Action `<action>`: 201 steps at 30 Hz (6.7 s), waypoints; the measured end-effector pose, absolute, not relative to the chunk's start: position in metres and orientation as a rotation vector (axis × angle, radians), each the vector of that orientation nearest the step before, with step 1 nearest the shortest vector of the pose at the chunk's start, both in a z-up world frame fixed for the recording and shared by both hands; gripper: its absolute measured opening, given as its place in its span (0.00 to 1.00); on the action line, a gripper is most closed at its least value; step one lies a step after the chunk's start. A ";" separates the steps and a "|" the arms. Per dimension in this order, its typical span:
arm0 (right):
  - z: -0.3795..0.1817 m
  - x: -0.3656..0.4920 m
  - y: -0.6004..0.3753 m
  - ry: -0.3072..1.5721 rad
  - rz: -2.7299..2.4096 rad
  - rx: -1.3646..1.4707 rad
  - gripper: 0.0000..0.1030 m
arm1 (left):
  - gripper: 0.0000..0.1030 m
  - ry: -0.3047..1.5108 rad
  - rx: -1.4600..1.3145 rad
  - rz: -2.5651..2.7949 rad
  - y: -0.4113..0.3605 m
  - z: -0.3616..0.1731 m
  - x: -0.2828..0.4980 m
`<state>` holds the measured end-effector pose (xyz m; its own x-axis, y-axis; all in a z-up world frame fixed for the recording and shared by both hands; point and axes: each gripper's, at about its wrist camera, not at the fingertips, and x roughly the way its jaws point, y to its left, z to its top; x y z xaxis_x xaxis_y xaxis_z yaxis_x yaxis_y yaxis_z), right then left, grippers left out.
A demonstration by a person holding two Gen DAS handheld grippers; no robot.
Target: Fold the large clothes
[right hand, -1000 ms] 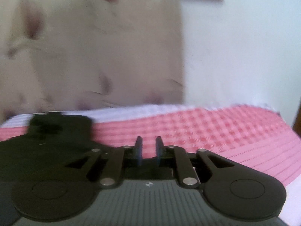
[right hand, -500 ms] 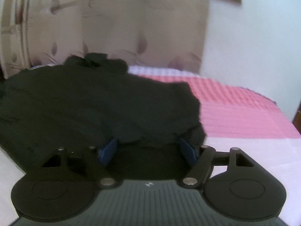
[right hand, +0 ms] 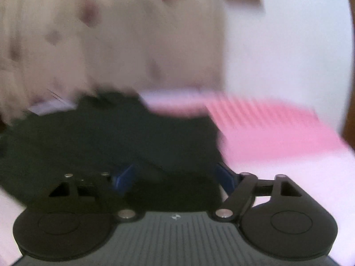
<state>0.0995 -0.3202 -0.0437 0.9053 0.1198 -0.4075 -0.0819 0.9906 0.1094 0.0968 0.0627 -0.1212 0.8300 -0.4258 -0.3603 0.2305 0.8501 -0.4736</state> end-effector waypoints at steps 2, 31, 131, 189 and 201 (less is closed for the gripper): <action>-0.027 0.091 -0.286 0.412 0.225 0.109 0.60 | 0.44 0.454 -0.377 -0.452 0.038 -0.110 0.079; -0.025 0.106 -0.214 0.472 0.365 0.078 0.27 | 0.98 0.439 -0.359 -0.434 0.054 -0.077 0.089; -0.119 0.195 -0.329 0.557 0.476 1.049 0.32 | 0.28 0.712 -0.794 -1.200 -0.138 -0.071 0.181; 0.055 0.247 -0.275 0.603 0.498 0.015 0.11 | 1.00 0.396 -0.728 -1.008 -0.085 -0.127 0.074; 0.053 0.185 -0.435 0.477 0.248 0.294 0.03 | 1.00 0.427 -0.554 -0.989 -0.123 -0.119 0.087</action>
<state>0.1851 -0.4352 0.0525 0.8598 0.3008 -0.4125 -0.1648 0.9283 0.3334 0.0868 -0.1235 -0.1188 0.4873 -0.8688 -0.0879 0.6601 0.4324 -0.6143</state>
